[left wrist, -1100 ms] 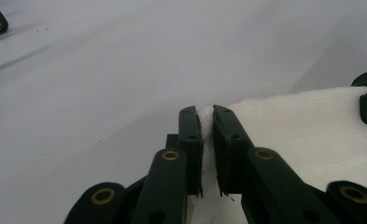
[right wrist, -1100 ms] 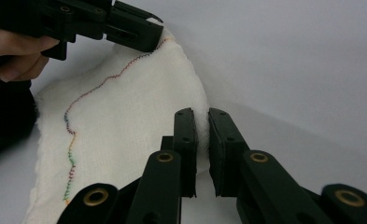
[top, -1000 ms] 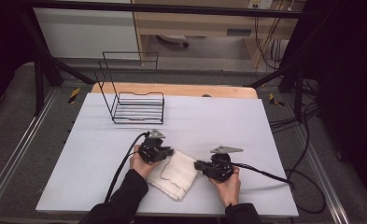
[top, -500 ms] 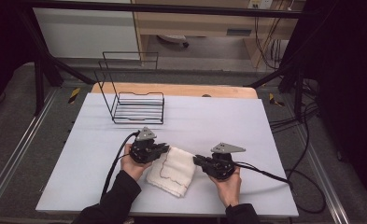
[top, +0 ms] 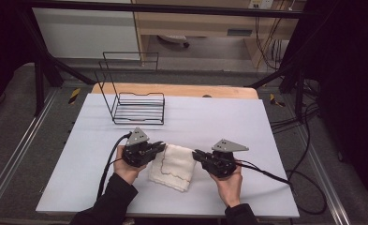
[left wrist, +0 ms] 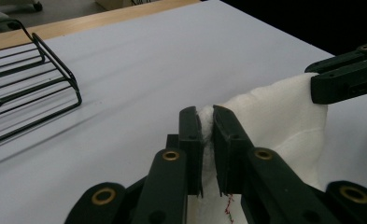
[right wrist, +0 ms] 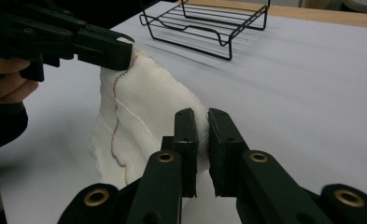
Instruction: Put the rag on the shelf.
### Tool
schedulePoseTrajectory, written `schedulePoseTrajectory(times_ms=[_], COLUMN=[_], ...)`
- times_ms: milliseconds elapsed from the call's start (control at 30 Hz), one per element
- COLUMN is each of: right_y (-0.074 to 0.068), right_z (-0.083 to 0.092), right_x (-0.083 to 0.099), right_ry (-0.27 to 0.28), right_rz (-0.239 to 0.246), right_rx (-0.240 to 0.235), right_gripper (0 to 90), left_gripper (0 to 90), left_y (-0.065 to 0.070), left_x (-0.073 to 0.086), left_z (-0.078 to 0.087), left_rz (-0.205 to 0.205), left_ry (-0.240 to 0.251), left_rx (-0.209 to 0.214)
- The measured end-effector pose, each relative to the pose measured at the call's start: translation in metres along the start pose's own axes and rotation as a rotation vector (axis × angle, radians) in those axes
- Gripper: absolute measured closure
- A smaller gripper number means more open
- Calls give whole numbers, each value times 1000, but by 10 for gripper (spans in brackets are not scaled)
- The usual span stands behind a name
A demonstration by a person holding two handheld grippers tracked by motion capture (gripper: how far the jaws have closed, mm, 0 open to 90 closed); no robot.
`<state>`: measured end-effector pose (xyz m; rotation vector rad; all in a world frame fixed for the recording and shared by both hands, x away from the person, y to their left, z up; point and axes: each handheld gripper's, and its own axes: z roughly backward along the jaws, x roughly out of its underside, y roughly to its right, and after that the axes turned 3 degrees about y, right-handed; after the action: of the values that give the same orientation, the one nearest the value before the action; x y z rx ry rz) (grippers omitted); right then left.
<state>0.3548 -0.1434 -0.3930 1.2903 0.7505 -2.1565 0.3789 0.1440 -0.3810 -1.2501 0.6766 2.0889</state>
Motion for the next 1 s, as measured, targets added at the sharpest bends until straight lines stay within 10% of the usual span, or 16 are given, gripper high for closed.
schedulePoseTrajectory(times_ms=[1000], right_y=[-21], right_z=[9], right_x=[-43], right_ry=[124], right_rz=[107], right_rx=[-23], right_gripper=[829], left_gripper=[823], left_y=[-2], left_x=[-17], left_z=[38], left_rz=[21], left_ry=[154], left_rx=[-26])
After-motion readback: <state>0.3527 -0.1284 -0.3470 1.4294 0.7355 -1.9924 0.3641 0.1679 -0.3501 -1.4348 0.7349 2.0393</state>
